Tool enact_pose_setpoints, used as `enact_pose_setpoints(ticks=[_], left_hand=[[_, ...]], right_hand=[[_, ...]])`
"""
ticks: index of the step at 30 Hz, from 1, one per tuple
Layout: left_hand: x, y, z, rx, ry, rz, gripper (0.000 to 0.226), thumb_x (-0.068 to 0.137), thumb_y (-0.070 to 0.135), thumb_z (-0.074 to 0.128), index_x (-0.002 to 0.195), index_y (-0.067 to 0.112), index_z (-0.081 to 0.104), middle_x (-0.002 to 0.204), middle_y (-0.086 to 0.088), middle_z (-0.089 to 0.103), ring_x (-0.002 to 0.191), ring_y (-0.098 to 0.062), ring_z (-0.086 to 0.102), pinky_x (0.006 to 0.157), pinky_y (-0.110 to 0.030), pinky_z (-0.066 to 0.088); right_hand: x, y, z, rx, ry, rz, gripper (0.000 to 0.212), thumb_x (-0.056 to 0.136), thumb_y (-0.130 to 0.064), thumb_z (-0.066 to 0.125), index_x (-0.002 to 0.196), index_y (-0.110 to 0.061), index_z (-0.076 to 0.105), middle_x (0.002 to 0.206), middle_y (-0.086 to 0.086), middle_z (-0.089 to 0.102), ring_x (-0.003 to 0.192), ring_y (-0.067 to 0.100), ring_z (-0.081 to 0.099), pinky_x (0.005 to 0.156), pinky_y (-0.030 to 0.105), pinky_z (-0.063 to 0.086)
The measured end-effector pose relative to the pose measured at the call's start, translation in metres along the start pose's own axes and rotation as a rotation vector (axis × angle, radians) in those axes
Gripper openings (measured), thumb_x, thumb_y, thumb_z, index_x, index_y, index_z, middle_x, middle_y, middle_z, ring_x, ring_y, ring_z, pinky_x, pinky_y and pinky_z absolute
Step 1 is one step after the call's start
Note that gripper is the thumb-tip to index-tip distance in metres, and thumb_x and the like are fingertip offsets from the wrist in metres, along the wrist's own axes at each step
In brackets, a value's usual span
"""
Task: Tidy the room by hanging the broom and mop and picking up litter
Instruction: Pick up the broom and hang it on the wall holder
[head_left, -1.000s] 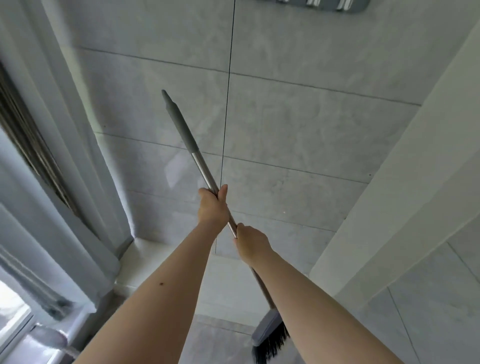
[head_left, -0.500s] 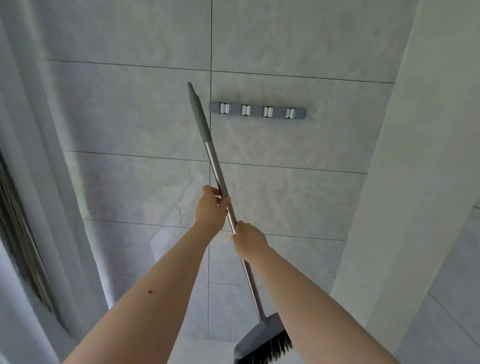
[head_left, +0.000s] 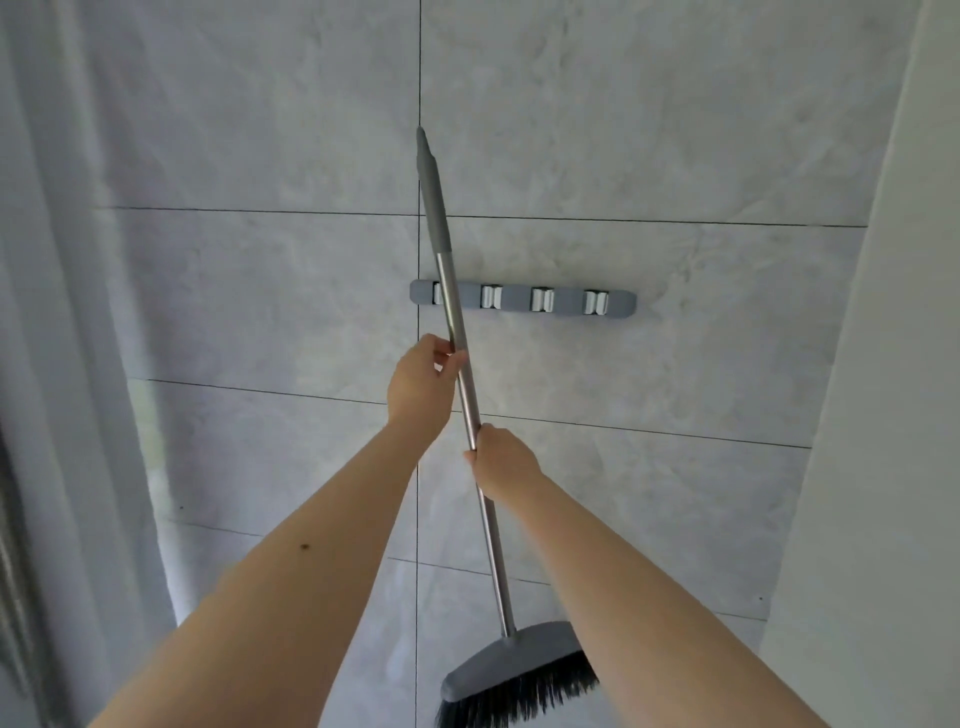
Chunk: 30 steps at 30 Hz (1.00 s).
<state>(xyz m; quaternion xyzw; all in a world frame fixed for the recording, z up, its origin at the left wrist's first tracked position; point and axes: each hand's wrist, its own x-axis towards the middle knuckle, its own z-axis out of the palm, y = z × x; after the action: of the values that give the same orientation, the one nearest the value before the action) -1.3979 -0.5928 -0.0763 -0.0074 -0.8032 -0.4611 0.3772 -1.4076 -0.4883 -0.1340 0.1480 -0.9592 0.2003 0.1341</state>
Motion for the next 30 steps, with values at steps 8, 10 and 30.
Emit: enact_pose_setpoints(ticks=[8, 10, 30], left_hand=[[0.086, 0.015, 0.002, 0.142, 0.115, 0.119, 0.025, 0.093, 0.030, 0.053, 0.109, 0.012, 0.058, 0.109, -0.002, 0.061, 0.088, -0.018, 0.059, 0.073, -0.029, 0.043], [0.100, 0.018, 0.005, 0.150, 0.119, 0.128, 0.025, 0.093, 0.030, 0.054, 0.110, 0.013, 0.058, 0.111, -0.003, 0.061, 0.093, -0.020, 0.061, 0.076, -0.033, 0.048], [0.186, -0.002, 0.022, 0.092, 0.148, 0.182, 0.018, 0.085, 0.040, 0.062, 0.086, 0.022, 0.062, 0.089, 0.007, 0.067, 0.084, -0.019, 0.060, 0.079, -0.029, 0.019]], right_hand=[[0.062, -0.015, 0.004, 0.046, 0.034, -0.025, 0.031, 0.099, -0.024, 0.042, 0.120, -0.001, 0.047, 0.121, 0.013, 0.058, 0.113, 0.030, 0.056, 0.085, 0.032, 0.043], [0.075, -0.020, 0.005, 0.067, 0.046, 0.002, 0.029, 0.099, -0.022, 0.043, 0.119, -0.001, 0.048, 0.120, 0.011, 0.059, 0.112, 0.029, 0.058, 0.078, 0.029, 0.039], [0.148, -0.036, 0.046, 0.041, 0.139, 0.058, 0.040, 0.101, -0.030, 0.038, 0.129, -0.001, 0.038, 0.123, 0.011, 0.057, 0.113, 0.026, 0.058, 0.087, 0.032, 0.045]])
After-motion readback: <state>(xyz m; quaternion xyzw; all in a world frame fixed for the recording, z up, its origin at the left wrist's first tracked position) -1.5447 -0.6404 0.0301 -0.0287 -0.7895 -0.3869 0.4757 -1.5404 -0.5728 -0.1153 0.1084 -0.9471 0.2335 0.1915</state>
